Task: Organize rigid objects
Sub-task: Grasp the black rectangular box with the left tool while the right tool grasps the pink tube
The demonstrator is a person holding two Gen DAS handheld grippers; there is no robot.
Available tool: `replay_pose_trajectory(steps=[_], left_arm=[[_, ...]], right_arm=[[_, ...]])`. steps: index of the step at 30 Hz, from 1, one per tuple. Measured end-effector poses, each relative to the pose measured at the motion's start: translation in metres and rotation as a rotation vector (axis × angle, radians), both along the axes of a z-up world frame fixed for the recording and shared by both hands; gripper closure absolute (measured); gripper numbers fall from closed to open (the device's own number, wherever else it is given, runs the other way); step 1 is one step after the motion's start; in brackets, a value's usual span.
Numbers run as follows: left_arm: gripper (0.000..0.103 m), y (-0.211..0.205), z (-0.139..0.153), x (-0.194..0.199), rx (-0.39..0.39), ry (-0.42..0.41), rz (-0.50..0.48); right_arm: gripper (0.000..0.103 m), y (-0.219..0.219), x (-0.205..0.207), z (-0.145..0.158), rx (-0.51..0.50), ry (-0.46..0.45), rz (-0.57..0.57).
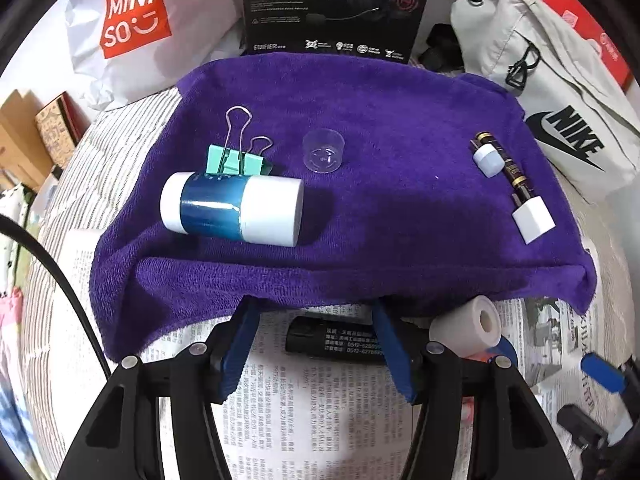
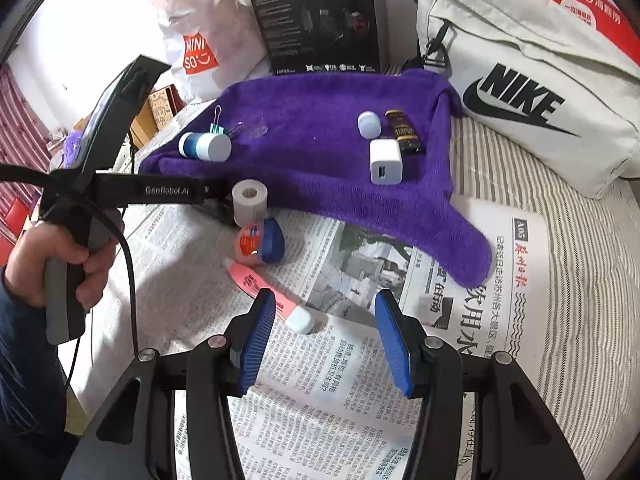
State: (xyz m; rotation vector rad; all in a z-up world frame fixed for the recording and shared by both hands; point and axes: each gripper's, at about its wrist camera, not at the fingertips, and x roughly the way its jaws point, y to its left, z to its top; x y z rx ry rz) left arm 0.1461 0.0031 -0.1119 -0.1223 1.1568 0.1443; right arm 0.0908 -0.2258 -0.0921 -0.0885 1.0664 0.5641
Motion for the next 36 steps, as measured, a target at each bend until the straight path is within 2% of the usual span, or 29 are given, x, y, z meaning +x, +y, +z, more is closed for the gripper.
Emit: replay_pose_trajectory(steps=[1,3,6,9,15,19,24,25,26,28,29,36], left_arm=[[0.044,-0.001,-0.002,0.001,-0.011,0.016,0.005],[0.036,-0.009,-0.006,0.003,-0.008,0.033,-0.009],[0.036,-0.017,-0.007,0.001,0.018,0.027,-0.035],[0.036,-0.015,-0.006,-0.008,0.001,0.032,-0.061],[0.036,0.001,-0.007,-0.038,0.031,0.035,-0.134],[0.036,0.019,-0.007,-0.057,0.029,0.034,-0.13],[0.038,0.03,-0.006,-0.064,0.003,-0.011,-0.131],[0.041,0.029,-0.006,-0.064,0.013,-0.019,-0.141],[0.048,0.027,-0.007,-0.065,0.022,-0.023,-0.158],[0.066,0.019,-0.006,-0.066,0.047,-0.05,-0.208],[0.078,0.017,-0.005,-0.066,0.036,-0.059,-0.228],[0.079,0.017,-0.006,-0.065,0.015,-0.083,-0.267]], right_arm=[[0.051,-0.001,0.0,-0.002,0.003,0.005,0.004],[0.051,-0.003,-0.001,-0.005,0.007,0.011,0.003],[0.051,-0.006,-0.002,-0.008,0.006,0.02,-0.005],[0.051,-0.011,-0.003,-0.009,0.01,0.026,-0.017],[0.051,-0.01,-0.006,-0.009,0.008,0.023,-0.021],[0.051,-0.002,-0.01,-0.008,-0.009,0.011,-0.008],[0.051,0.006,-0.015,-0.005,-0.022,0.005,0.004],[0.051,0.008,-0.015,-0.004,-0.027,0.003,0.007],[0.051,0.009,-0.017,-0.002,-0.03,-0.001,0.008],[0.051,0.01,-0.018,-0.001,-0.032,-0.007,0.007],[0.051,0.01,-0.018,-0.001,-0.034,-0.008,0.006],[0.051,0.012,-0.021,-0.005,-0.054,0.002,0.002]])
